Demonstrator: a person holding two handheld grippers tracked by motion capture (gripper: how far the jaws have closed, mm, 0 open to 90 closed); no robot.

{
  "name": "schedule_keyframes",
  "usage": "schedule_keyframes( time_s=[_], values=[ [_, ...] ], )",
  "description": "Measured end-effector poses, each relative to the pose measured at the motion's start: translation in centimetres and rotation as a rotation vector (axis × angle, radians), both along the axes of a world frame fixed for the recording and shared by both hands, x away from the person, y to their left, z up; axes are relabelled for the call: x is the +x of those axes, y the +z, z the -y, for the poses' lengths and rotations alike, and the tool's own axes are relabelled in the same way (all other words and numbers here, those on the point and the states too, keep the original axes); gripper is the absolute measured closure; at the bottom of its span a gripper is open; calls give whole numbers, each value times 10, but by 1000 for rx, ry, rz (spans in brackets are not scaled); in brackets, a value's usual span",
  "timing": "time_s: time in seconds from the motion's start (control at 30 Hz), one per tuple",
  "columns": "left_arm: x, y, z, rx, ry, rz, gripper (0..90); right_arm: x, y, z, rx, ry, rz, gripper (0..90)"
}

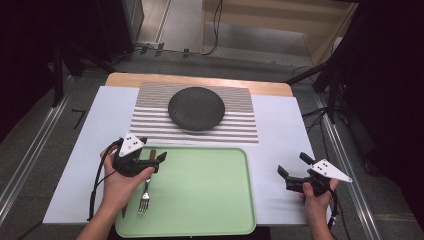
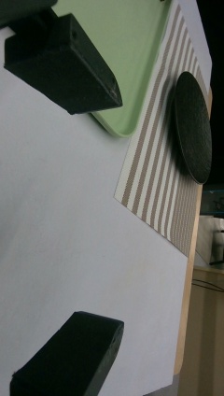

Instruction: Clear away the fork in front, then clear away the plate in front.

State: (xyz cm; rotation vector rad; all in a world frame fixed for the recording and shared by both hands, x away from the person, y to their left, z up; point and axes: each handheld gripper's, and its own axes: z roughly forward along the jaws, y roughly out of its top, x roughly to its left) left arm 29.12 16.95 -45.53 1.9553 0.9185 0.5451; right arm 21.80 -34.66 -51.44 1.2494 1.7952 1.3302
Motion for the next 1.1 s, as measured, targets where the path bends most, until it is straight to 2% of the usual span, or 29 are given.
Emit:
schedule_keyframes(
  time_s=[0.03, 0.1, 0.17, 0.3, 0.4, 0.8, 0.9, 1.1],
  values=[
    [1, 1, 1, 6, -1, 7, 126, 0, 0, 0, -1, 2, -1, 0],
    [3, 2, 4, 24, 3, 8, 50, 0, 0, 0, 0, 1, 0, 0],
    [5, 3, 7, 31, -27, 12, 0, 0, 0, 0, 2, 0, -2, 0],
    [10, 7, 11, 59, -38, 40, 0, -1, 0, 0, 2, 0, -2, 0],
    [13, 9, 16, 103, -32, 57, 0, -1, 0, 0, 3, -1, -3, 0],
    [22, 12, 32, 174, -55, 84, 0, -2, 0, 0, 3, -1, 0, 0],
    [26, 14, 36, 177, -58, 96, 2, -2, 0, 0, 2, 0, -3, 0],
    [35, 14, 44, 222, -73, 102, 6, -2, 0, 1, 2, 1, -2, 0]
  ],
)
